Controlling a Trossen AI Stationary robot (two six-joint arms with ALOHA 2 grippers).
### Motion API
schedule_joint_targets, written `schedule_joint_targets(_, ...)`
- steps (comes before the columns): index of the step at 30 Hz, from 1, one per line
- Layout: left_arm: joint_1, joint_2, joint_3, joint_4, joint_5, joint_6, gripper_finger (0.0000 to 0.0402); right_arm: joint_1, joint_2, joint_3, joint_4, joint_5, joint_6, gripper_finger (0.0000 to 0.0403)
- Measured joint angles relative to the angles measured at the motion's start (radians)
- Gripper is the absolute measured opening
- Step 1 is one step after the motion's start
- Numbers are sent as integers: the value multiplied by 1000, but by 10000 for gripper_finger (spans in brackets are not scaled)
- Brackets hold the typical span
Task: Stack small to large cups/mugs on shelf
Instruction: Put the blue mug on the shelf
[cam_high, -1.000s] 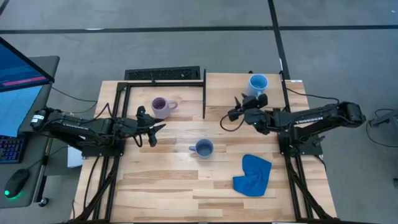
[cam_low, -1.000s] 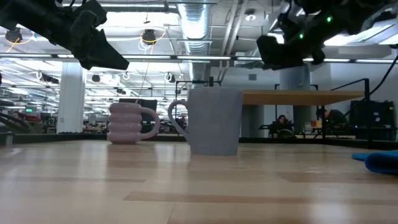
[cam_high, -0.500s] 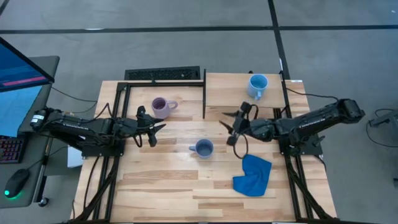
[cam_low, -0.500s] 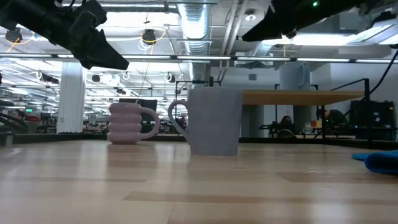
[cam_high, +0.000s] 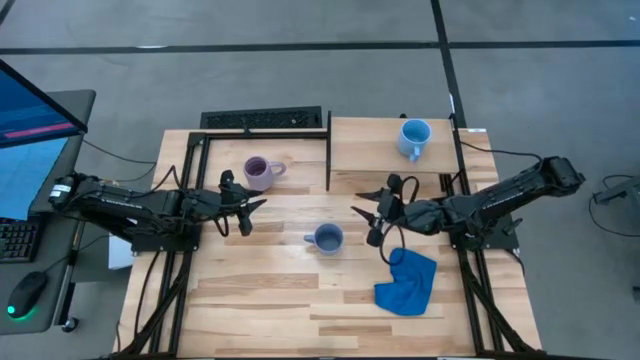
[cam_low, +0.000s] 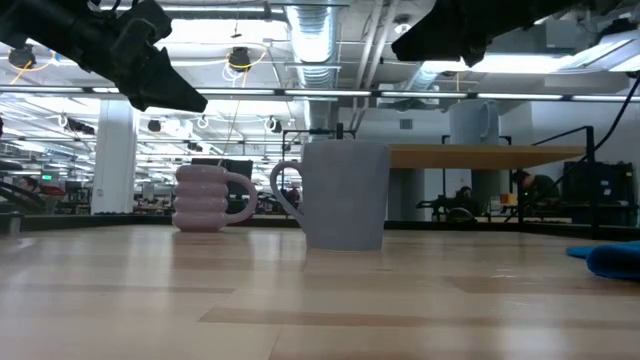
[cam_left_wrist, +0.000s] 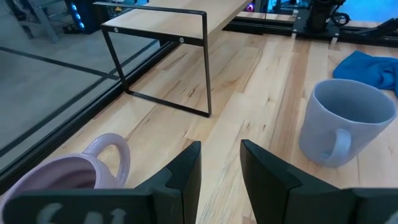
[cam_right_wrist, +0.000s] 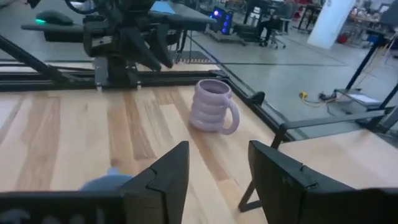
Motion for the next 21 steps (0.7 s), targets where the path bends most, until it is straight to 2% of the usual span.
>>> schedule_joint_targets(5,0,0,0,0,-1,0,103,9,0,0,-2,0,9,159)
schedule_joint_targets(9,0,0,0,-2,-1,0,103,7,0,0,-32,8,25,107)
schedule_joint_targets(12,0,0,0,-16,-1,-2,103,8,0,0,-135,1,75,70)
schedule_joint_targets(17,0,0,0,-30,-2,0,103,9,0,0,-250,-170,147,38)
schedule_joint_targets(21,0,0,0,-30,-2,0,103,9,-1,0,-223,-201,210,27)
